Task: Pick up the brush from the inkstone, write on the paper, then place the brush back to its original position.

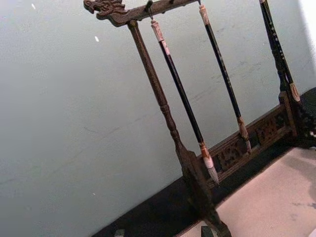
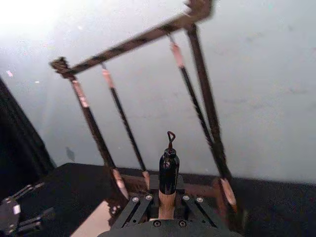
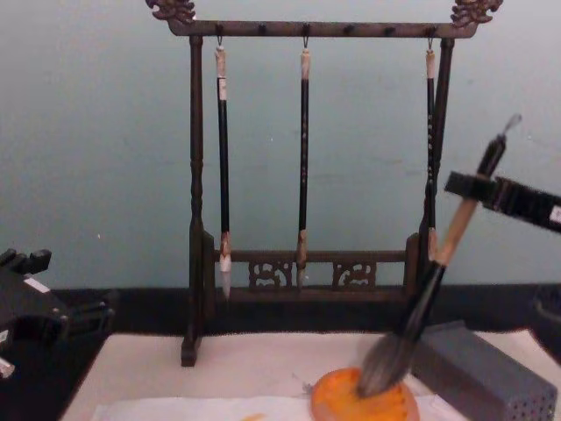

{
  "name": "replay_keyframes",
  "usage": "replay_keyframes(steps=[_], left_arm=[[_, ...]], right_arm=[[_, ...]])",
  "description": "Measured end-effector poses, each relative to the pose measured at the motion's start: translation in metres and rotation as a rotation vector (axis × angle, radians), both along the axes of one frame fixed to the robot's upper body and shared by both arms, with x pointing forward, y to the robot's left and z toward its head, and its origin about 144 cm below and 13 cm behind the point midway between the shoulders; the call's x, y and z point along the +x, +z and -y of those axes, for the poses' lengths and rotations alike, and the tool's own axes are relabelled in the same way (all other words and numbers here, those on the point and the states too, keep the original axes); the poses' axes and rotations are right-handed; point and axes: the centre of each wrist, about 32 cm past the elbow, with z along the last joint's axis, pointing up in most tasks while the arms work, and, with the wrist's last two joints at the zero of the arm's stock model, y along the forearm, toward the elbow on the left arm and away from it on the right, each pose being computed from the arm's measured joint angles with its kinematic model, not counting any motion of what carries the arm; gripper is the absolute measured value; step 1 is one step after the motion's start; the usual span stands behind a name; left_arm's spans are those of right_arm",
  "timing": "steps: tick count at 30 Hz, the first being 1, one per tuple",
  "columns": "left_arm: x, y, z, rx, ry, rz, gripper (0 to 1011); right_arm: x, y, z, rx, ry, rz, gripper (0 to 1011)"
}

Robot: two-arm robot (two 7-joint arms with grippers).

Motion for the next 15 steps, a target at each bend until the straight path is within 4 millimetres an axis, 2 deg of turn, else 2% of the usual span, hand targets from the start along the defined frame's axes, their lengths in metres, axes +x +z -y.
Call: replay_keyframes(steps=[15], left_arm=[[0.000,0.000,0.000,0.000,0.000,0.000,1001]], right_arm=[[-0.009,0.038,-0.013,-0.151,0.106,0.152,176]])
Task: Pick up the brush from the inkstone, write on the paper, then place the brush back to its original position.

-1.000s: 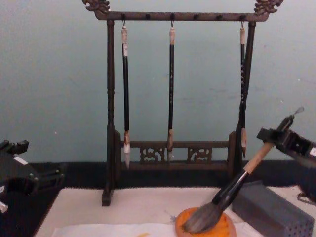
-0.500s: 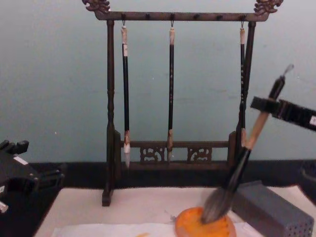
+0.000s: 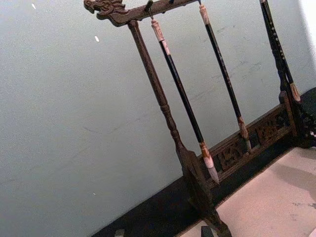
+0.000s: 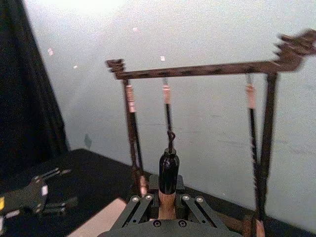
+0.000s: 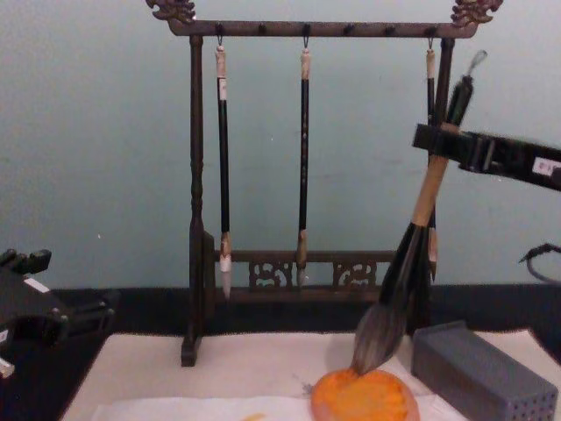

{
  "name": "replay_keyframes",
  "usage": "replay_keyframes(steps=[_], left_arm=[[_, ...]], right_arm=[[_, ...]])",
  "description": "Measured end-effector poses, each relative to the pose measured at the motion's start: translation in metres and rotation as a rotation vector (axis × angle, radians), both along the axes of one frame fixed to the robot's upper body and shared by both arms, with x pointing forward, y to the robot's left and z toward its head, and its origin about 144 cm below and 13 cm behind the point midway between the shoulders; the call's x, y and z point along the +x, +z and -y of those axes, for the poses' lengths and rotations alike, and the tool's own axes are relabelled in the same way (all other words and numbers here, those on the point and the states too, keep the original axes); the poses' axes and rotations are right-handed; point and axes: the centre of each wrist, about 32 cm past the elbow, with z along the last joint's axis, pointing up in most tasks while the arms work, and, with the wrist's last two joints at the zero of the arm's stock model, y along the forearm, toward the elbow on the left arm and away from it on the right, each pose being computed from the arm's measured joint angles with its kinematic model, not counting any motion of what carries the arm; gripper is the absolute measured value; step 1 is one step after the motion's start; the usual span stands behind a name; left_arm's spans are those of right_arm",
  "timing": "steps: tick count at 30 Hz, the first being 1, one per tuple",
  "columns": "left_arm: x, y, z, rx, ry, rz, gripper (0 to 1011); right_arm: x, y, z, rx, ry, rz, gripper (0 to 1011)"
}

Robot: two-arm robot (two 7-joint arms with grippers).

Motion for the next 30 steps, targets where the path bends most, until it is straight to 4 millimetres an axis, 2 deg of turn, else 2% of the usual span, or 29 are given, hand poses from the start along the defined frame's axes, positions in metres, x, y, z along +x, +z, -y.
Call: replay_keyframes(steps=[14,30], left_arm=[[0.000,0.000,0.000,0.000,0.000,0.000,1001],[0.000,0.000,0.000,0.000,0.000,0.000,1001]], right_arm=[[-0.027,0.033,-0.010,-0.186,0.124,0.103,176],[-0.036,0.034,-0.005,-0.111,0.172,0.030,176]])
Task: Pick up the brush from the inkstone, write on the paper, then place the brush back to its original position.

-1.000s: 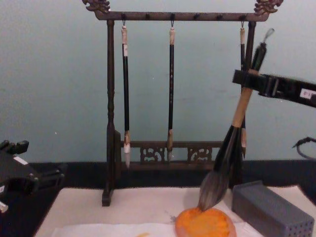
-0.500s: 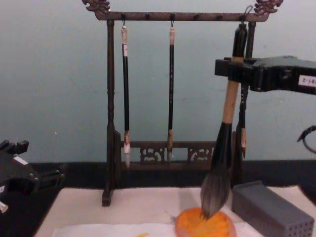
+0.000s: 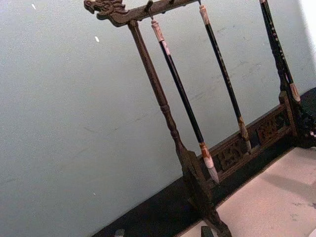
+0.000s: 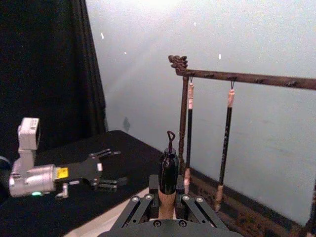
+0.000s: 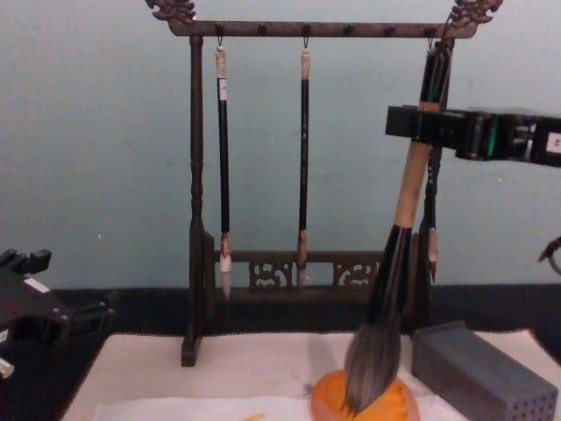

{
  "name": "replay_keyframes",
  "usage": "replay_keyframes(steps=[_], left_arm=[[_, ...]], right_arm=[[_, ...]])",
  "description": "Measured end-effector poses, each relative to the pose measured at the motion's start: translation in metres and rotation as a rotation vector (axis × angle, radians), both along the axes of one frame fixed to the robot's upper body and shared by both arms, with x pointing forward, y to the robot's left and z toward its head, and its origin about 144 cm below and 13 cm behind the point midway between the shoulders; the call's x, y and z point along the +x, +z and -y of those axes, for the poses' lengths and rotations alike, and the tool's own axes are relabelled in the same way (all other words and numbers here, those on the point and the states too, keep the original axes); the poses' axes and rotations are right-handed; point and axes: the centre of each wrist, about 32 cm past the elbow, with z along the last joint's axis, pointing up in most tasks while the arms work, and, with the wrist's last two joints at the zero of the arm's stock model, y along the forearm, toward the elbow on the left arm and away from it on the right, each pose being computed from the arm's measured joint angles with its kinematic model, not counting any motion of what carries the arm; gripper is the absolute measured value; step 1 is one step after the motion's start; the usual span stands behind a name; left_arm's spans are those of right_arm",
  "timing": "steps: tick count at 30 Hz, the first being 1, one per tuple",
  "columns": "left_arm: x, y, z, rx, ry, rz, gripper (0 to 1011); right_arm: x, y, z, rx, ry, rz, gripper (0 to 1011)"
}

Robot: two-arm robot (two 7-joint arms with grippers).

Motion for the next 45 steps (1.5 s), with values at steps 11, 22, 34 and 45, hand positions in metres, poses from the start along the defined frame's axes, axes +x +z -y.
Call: replay_keyframes(steps=[11,22,34,45], left_arm=[[0.000,0.000,0.000,0.000,0.000,0.000,1001],[0.000,0.000,0.000,0.000,0.000,0.000,1001],[0.000,0.000,0.000,0.000,0.000,0.000,1001],[0.000,0.000,0.000,0.000,0.000,0.000,1001]], right_arm=[[-0.002,-0.007,-0.002,-0.003,0.047,-0.064,176],[-0.029,-0.036,-0.017,-0.022,0.063,-0.094,176],[-0.029,-0.051,-0.022,-0.061,0.040,-0.067,175],[-0.019,-0.056,-0.013,-0.092,-0.025,-0.051,177]])
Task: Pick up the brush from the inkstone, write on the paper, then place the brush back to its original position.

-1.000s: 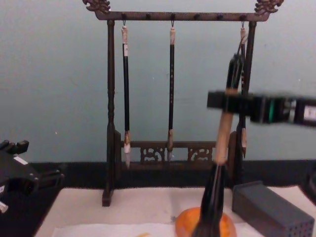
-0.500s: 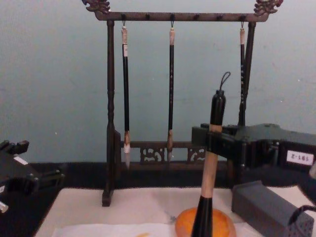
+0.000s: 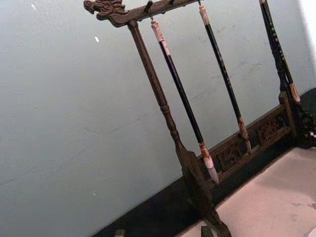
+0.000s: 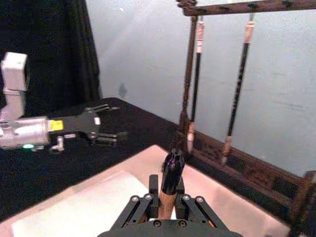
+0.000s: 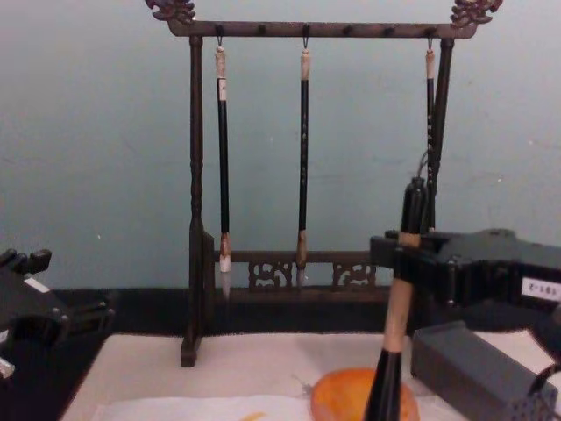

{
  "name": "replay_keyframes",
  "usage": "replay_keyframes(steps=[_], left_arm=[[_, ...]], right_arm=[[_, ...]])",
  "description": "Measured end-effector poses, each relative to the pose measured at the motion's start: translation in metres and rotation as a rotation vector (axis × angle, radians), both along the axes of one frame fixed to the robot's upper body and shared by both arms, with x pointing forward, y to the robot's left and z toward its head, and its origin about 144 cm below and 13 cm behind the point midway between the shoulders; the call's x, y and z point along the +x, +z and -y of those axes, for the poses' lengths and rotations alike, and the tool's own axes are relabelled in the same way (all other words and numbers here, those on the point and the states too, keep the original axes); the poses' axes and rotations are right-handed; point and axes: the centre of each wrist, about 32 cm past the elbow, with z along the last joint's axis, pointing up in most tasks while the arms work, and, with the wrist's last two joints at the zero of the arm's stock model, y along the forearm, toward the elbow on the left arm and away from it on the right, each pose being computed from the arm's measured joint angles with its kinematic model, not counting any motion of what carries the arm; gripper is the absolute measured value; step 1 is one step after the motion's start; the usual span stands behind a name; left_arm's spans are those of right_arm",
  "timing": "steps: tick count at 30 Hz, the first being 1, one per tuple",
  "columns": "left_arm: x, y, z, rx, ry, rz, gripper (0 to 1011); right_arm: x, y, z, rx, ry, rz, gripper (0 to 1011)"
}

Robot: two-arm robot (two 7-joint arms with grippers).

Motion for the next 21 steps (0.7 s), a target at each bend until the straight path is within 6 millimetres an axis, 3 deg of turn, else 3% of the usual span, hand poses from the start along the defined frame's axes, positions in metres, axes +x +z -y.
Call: replay_keyframes(steps=[13,21], left_arm=[[0.000,0.000,0.000,0.000,0.000,0.000,1001],[0.000,0.000,0.000,0.000,0.000,0.000,1001]], right_arm=[[0.014,0.002,0.018,0.001,-0.083,0.023,176],[0.015,0.006,0.015,0.041,-0.065,0.021,176]])
